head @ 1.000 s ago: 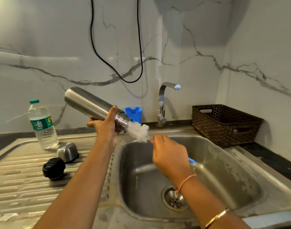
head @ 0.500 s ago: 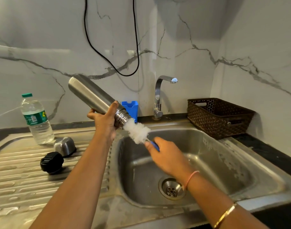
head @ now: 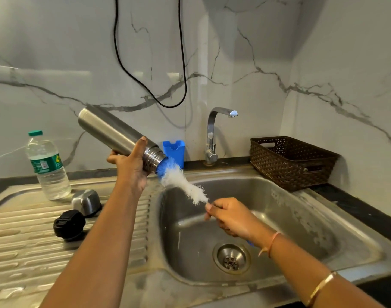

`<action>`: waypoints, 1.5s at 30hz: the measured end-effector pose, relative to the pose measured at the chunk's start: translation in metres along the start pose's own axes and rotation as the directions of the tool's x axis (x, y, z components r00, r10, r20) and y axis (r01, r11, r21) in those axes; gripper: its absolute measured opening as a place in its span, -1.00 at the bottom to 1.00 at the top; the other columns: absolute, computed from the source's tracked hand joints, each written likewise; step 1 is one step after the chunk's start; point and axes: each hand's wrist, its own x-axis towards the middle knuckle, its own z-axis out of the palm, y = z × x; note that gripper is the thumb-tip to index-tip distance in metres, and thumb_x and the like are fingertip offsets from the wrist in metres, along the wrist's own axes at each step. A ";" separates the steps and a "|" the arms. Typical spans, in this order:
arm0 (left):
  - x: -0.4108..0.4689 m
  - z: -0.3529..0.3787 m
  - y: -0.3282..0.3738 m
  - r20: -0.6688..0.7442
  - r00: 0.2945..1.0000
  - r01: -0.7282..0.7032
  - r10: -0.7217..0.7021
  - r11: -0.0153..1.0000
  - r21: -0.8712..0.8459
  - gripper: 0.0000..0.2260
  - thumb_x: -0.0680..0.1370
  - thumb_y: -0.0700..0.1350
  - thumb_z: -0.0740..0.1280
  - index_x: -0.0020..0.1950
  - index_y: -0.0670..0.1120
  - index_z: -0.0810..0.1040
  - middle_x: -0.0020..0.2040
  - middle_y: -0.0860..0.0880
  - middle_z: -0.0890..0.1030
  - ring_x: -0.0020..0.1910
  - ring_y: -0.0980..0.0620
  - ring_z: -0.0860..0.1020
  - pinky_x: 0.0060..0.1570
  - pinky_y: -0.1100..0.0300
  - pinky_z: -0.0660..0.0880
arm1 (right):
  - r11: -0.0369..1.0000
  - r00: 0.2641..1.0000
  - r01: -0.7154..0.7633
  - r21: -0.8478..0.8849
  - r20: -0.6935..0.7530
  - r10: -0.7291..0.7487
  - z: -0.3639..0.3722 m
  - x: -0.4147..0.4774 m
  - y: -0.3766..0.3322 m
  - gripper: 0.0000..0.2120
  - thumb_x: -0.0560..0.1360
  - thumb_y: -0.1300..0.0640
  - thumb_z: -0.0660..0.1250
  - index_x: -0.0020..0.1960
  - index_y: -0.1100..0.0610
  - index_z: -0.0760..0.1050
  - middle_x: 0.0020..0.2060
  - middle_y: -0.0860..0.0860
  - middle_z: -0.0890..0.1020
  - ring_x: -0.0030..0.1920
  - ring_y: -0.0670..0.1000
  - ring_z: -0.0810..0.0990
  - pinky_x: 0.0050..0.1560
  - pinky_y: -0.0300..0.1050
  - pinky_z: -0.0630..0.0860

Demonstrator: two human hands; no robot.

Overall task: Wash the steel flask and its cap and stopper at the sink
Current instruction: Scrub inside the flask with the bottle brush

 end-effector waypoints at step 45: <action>-0.018 0.026 -0.021 0.179 0.984 -0.039 0.016 0.991 0.127 -0.48 0.49 -0.26 0.39 0.17 0.01 0.07 0.08 -0.05 0.42 -0.04 0.04 0.58 -0.07 -0.02 0.59 | 0.991 0.992 0.010 -0.133 -0.127 -0.027 -0.045 -0.001 0.050 -0.63 0.57 -0.13 0.16 -0.21 0.14 0.45 -0.43 -0.03 0.42 -0.44 -0.06 0.37 -0.39 -0.17 0.31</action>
